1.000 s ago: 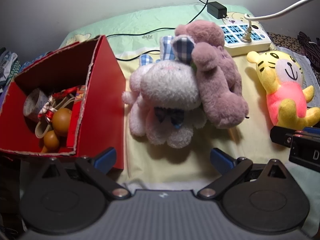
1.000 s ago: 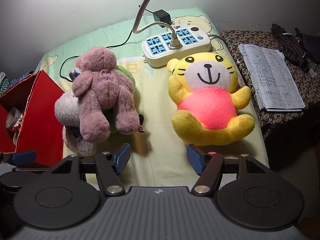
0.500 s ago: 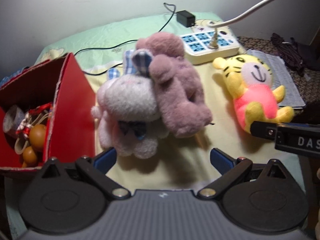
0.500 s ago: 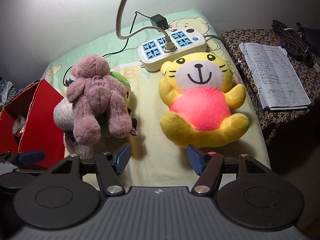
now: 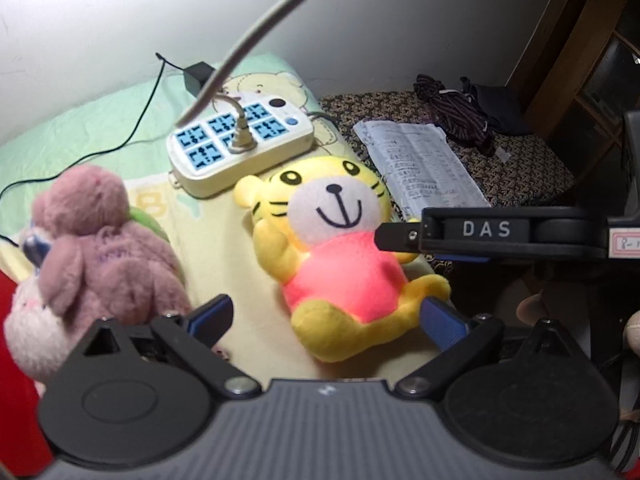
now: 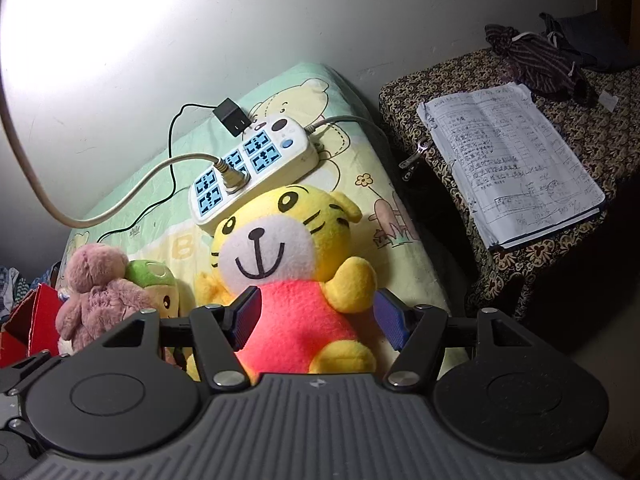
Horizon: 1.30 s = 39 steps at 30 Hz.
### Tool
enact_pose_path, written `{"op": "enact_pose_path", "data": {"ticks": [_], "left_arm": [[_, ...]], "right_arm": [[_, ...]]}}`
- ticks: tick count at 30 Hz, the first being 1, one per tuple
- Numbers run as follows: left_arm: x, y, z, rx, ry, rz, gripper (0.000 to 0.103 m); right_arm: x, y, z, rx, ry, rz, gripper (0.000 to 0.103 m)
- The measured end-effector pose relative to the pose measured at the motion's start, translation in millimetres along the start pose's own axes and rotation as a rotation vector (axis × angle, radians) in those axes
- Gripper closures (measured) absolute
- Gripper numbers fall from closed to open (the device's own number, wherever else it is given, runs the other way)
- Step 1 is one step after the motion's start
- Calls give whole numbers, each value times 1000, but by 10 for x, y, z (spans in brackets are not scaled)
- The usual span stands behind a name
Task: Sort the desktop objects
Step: 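Close the right tool on the yellow tiger plush while the left tool grips its other side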
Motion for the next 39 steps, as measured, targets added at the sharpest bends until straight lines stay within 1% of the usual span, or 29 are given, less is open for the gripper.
{"op": "enact_pose_path", "data": {"ticks": [2,3,4,6,10,12,14,18,20,21,23,26,32,35,39], "left_arm": [[-33,-166,28,-3,23,28,3],[-48,-254,62,9,43,47,4],[-58,-322,94,16,60,63,5],[-84,-446,156,27,87,91,14],[-113,-576,230,78,124,117,15],[-120,-614,213,101,127,122,20],[-126,-638,181,113,118,124,21],[-142,-671,157,128,105,126,23],[-139,-671,140,133,96,129,25],[-134,-667,119,130,87,130,26],[-121,-642,69,122,61,126,26],[-88,-586,2,110,29,118,27],[28,-300,-81,125,-15,97,27],[96,-47,-157,134,-46,59,27],[232,295,-277,136,-99,5,27]], "right_arm": [[-15,-114,-87,-64,-42,27,37],[-31,-155,-108,-82,-45,28,36],[-48,-197,-119,-91,-40,27,34],[-77,-296,-119,-112,-22,34,33],[-129,-410,-112,-165,-3,40,29],[-141,-453,-122,-168,-5,42,30],[-152,-521,-175,-185,-34,59,30],[-126,-581,-293,-221,-93,69,30],[-102,-587,-342,-257,-131,81,35],[-85,-587,-368,-282,-157,89,39],[-42,-558,-394,-311,-192,98,46],[17,-464,-382,-327,-218,100,52],[168,-155,-297,-323,-203,66,56],[252,65,-258,-341,-201,39,57],[368,363,-139,-344,-166,-7,58]]}}
Point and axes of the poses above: each gripper's, at about its wrist camera, not at the fingertips, and y roughly against the way its jaws point, z to its left, x to its underside, the point moved 1 cm from there along -y, roughly the way its jaws point, and after that the axes turned 3 degrees about z, right-handed, at the moved point
